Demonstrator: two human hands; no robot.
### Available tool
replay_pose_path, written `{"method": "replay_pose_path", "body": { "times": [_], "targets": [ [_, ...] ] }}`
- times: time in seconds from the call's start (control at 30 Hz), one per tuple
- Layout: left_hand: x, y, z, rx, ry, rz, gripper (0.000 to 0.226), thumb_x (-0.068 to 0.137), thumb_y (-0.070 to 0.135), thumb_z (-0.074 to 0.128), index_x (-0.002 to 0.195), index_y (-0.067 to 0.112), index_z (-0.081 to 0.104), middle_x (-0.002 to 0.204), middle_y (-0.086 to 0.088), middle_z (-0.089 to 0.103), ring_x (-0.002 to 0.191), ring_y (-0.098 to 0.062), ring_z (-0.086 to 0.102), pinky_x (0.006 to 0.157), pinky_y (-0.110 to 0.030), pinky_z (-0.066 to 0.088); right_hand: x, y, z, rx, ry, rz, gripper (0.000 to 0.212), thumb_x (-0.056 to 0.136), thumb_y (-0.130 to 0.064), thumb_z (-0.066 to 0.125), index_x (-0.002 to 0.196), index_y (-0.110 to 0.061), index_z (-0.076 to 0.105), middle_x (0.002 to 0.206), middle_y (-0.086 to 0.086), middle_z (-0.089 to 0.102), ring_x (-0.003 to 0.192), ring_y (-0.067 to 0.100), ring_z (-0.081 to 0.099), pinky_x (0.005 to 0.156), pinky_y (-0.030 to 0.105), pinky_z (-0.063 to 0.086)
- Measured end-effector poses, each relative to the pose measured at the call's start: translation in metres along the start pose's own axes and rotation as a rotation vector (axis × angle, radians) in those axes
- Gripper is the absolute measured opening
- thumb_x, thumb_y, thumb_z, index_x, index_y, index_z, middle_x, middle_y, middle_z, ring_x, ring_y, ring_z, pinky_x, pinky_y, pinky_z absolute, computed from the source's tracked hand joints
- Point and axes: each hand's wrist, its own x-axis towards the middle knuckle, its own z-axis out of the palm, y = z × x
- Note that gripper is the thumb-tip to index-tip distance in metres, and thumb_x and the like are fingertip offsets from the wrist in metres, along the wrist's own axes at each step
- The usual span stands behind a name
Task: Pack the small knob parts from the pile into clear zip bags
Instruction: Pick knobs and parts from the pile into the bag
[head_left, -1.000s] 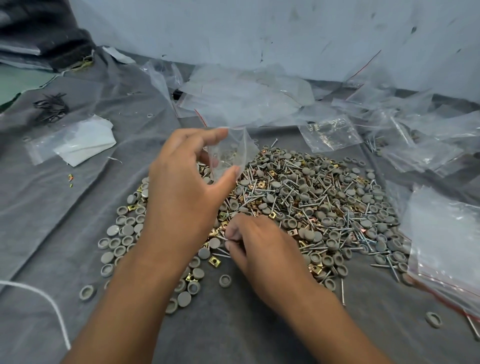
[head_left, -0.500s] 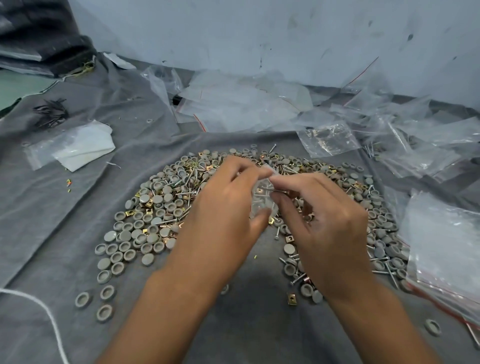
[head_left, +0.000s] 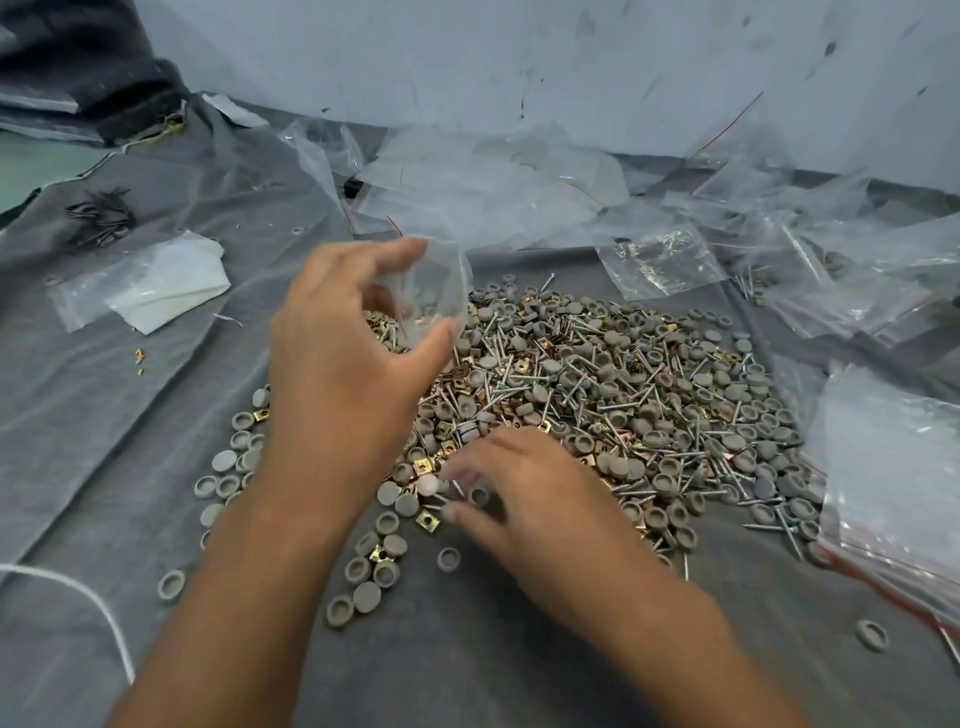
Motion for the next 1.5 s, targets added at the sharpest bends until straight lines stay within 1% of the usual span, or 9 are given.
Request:
{"method": "replay_pose_path", "body": {
  "times": [0.43, 0.6, 0.77, 0.9, 1.03, 1.13, 1.23, 1.4, 1.5],
  "targets": [
    [-0.002, -0.002, 0.003, 0.023, -0.035, 0.007, 0.053, 0.078, 0.026, 0.084, 0.128, 0.026, 0.065, 0.112, 0.013, 0.057, 0.09, 0.006, 0.056, 0.08, 0.0, 0.034, 0.002, -0.009, -0.001, -0.197, -0.096, -0.011, 0.023, 0.096, -0.027, 0.048, 0.118, -0.026, 0.046, 0.1, -0.008, 0.064, 0.101, 0.019, 0.049, 0.078, 0.035, 0.045],
    [-0.002, -0.003, 0.004, 0.022, -0.036, 0.006, 0.053, 0.079, 0.025, 0.083, 0.128, 0.026, 0.065, 0.113, 0.013, 0.058, 0.09, 0.004, 0.057, 0.08, -0.001, 0.036, -0.001, -0.013, -0.001, -0.303, -0.113, -0.012, 0.018, 0.091, -0.024, 0.047, 0.11, -0.024, 0.046, 0.103, -0.004, 0.062, 0.098, 0.021, 0.048, 0.07, 0.031, 0.028],
    [-0.002, -0.002, 0.004, 0.022, -0.035, 0.01, 0.053, 0.078, 0.025, 0.083, 0.128, 0.025, 0.065, 0.112, 0.012, 0.058, 0.09, 0.004, 0.057, 0.081, -0.002, 0.036, -0.002, -0.015, 0.002, -0.305, -0.11, -0.007, 0.014, 0.092, -0.022, 0.047, 0.106, -0.023, 0.045, 0.1, -0.002, 0.06, 0.096, 0.022, 0.049, 0.072, 0.033, 0.032],
    [-0.003, -0.001, 0.004, 0.042, -0.051, 0.028, 0.052, 0.078, 0.024, 0.084, 0.127, 0.025, 0.065, 0.11, 0.012, 0.057, 0.089, 0.003, 0.058, 0.078, 0.0, 0.034, -0.001, -0.004, -0.003, -0.078, -0.014, 0.051, 0.021, 0.096, -0.024, 0.052, 0.115, -0.029, 0.049, 0.099, -0.009, 0.056, 0.096, 0.012, 0.052, 0.077, 0.029, 0.043],
    [-0.004, 0.0, 0.004, 0.087, -0.12, 0.1, 0.054, 0.076, 0.02, 0.085, 0.127, 0.021, 0.065, 0.105, 0.011, 0.054, 0.087, 0.003, 0.055, 0.081, 0.002, 0.031, 0.006, 0.013, -0.033, 0.224, 0.192, 0.051, 0.026, 0.097, -0.02, 0.058, 0.12, -0.029, 0.066, 0.092, -0.021, 0.059, 0.079, -0.009, 0.053, 0.071, 0.007, 0.039],
    [-0.007, 0.003, 0.009, 0.144, -0.205, 0.142, 0.057, 0.076, 0.022, 0.084, 0.129, 0.023, 0.063, 0.108, 0.013, 0.053, 0.083, -0.002, 0.054, 0.083, 0.001, 0.032, 0.006, 0.022, -0.051, 0.475, 0.385, 0.065, 0.019, 0.098, -0.024, 0.052, 0.102, -0.033, 0.068, 0.071, -0.024, 0.056, 0.059, -0.001, 0.049, 0.053, 0.011, 0.036],
    [-0.014, 0.009, 0.017, 0.152, -0.273, 0.199, 0.056, 0.076, 0.025, 0.082, 0.129, 0.023, 0.063, 0.11, 0.015, 0.051, 0.088, 0.002, 0.048, 0.088, 0.001, 0.031, 0.005, 0.023, -0.057, 0.554, 0.5, 0.025, 0.015, 0.096, -0.024, 0.054, 0.098, -0.032, 0.067, 0.074, -0.016, 0.057, 0.062, 0.005, 0.049, 0.056, 0.02, 0.039],
    [-0.02, 0.015, 0.029, 0.109, -0.303, 0.25, 0.053, 0.076, 0.022, 0.081, 0.126, 0.02, 0.065, 0.112, 0.011, 0.055, 0.084, 0.001, 0.048, 0.084, -0.01, 0.039, 0.006, 0.017, -0.056, 0.246, 0.593, -0.1, 0.008, 0.096, -0.021, 0.067, 0.103, -0.023, 0.07, 0.092, -0.017, 0.065, 0.081, 0.002, 0.059, 0.074, 0.013, 0.041],
    [-0.022, 0.013, 0.032, 0.098, -0.288, 0.258, 0.052, 0.075, 0.015, 0.081, 0.125, 0.018, 0.066, 0.113, 0.007, 0.057, 0.085, 0.002, 0.048, 0.086, -0.014, 0.042, 0.007, 0.023, -0.054, -0.107, 0.599, -0.184, 0.013, 0.098, -0.023, 0.068, 0.107, -0.015, 0.074, 0.1, -0.005, 0.068, 0.093, 0.016, 0.059, 0.084, 0.028, 0.047]
  ]
}}
